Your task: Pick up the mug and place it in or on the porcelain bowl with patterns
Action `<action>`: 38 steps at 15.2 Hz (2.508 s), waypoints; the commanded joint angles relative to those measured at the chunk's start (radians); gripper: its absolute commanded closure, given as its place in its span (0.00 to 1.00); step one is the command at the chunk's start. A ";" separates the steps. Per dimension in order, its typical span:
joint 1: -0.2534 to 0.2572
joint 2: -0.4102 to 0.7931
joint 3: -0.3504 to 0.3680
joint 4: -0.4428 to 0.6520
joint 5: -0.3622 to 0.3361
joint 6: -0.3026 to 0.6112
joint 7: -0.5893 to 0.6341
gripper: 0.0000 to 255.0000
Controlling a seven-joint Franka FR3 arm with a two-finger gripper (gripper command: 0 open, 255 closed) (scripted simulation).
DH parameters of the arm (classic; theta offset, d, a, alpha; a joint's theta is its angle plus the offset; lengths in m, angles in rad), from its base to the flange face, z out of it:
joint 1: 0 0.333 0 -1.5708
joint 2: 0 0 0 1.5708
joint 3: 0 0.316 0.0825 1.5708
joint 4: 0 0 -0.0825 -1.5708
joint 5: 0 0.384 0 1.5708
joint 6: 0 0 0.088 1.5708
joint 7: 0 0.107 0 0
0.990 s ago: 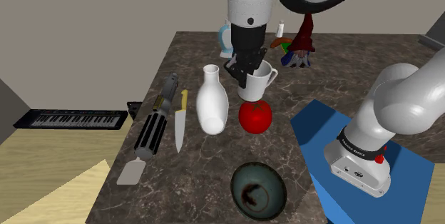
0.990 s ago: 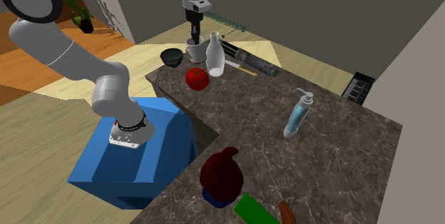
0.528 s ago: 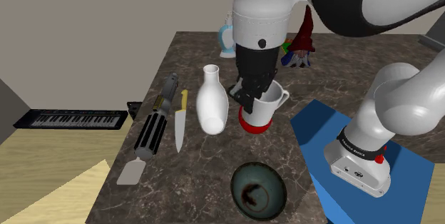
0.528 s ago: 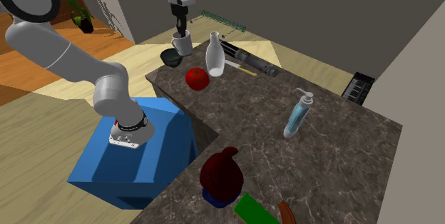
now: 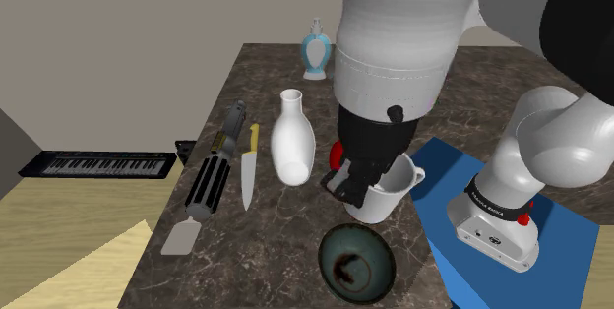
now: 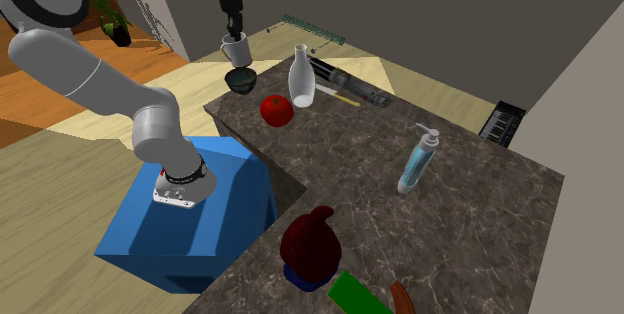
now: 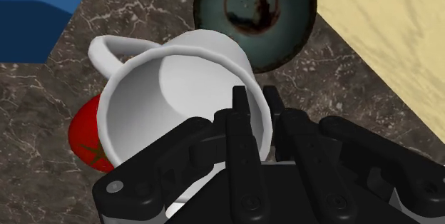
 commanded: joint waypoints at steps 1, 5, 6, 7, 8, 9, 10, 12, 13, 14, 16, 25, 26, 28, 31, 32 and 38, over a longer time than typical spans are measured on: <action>0.005 0.026 0.051 0.041 0.003 -0.008 0.064 1.00; 0.007 0.050 0.099 0.046 0.004 0.017 0.113 1.00; 0.008 0.051 0.103 0.035 0.005 0.030 0.113 1.00; 0.008 0.053 0.107 0.023 0.006 0.044 0.113 1.00; 0.007 0.055 0.111 0.011 0.007 0.057 0.114 1.00; 0.007 0.058 0.115 0.000 0.007 0.071 0.114 1.00; 0.007 0.061 0.120 -0.011 0.007 0.085 0.115 1.00; 0.006 0.067 0.129 -0.033 0.008 0.113 0.117 1.00; 0.005 0.071 0.134 -0.043 0.008 0.127 0.118 1.00; 0.004 0.075 0.139 -0.053 0.007 0.141 0.119 1.00; 0.002 0.085 0.149 -0.073 0.006 0.169 0.123 1.00; -0.005 0.111 0.175 -0.116 0.000 0.235 0.132 1.00; -0.005 0.111 0.175 -0.116 0.000 0.235 0.132 1.00; -0.005 0.111 0.175 -0.116 0.000 0.235 0.132 1.00; -0.005 0.111 0.175 -0.116 0.000 0.235 0.132 0.00; -0.005 0.110 0.175 -0.116 0.000 0.235 0.132 0.00; 0.001 0.076 0.133 -0.013 0.001 0.101 0.123 0.00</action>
